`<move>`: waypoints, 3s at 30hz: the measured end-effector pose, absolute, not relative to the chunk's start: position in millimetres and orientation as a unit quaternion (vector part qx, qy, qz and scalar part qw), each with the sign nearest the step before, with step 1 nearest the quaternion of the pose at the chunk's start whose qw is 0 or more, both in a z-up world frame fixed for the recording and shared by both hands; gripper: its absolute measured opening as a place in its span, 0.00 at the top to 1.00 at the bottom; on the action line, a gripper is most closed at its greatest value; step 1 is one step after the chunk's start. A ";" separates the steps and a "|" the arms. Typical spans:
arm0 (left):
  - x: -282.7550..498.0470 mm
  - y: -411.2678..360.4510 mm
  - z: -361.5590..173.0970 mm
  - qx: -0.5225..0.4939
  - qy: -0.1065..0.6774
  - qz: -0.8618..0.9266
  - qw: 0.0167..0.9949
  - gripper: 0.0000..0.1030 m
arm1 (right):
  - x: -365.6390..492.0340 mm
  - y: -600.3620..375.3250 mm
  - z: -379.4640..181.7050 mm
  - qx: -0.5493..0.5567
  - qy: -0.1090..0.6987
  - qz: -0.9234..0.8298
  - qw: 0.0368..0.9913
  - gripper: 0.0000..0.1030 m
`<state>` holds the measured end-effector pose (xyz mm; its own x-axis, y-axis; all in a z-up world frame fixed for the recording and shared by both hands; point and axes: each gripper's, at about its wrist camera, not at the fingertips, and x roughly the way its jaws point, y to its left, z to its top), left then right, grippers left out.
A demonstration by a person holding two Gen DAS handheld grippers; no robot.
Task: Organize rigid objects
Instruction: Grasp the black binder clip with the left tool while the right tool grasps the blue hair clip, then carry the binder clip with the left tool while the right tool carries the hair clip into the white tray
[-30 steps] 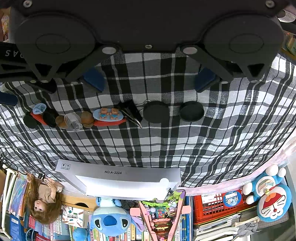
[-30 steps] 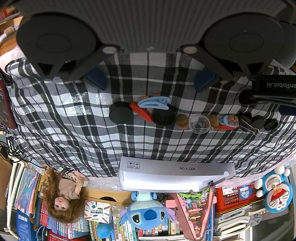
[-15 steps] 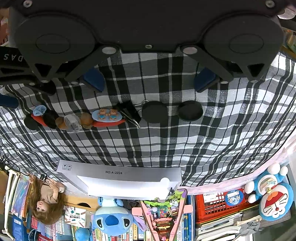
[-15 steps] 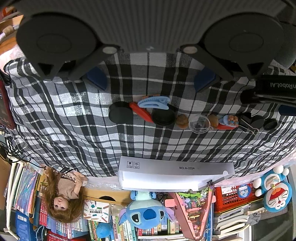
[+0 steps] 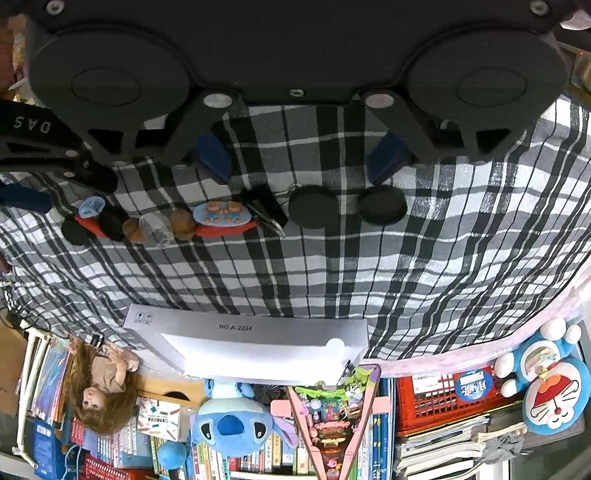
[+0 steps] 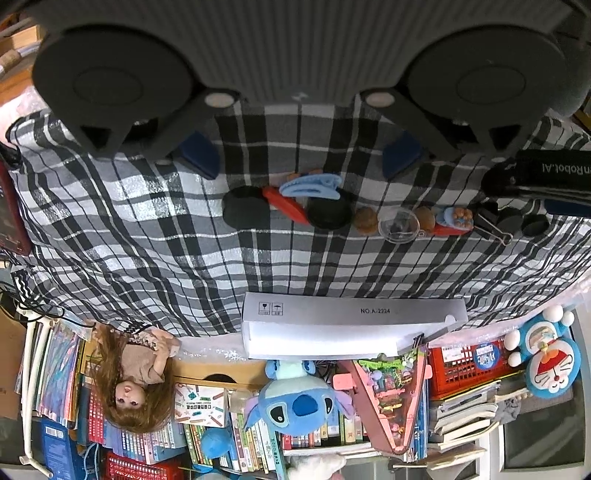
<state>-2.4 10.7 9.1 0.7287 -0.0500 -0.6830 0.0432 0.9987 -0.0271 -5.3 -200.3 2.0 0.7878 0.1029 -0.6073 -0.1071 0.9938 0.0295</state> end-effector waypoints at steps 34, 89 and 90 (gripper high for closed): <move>20.0 -1.2 6.1 -0.011 0.331 -0.083 0.940 0.74 | 3.1 -198.0 2.6 -0.049 0.298 0.110 0.947 0.52; 81.4 10.7 59.2 -0.043 0.281 -0.093 0.954 0.79 | 62.6 -214.9 47.9 0.040 0.293 0.055 0.954 0.58; 87.6 12.0 60.2 -0.046 0.281 -0.089 0.954 0.79 | 69.6 -215.9 50.3 0.045 0.294 0.052 0.953 0.58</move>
<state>87.6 12.0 60.2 0.8261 -0.1957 -0.5285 0.1436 0.9799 -0.1384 69.6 -215.9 50.3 0.8221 0.1258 -0.5552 -0.0728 0.9905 0.1166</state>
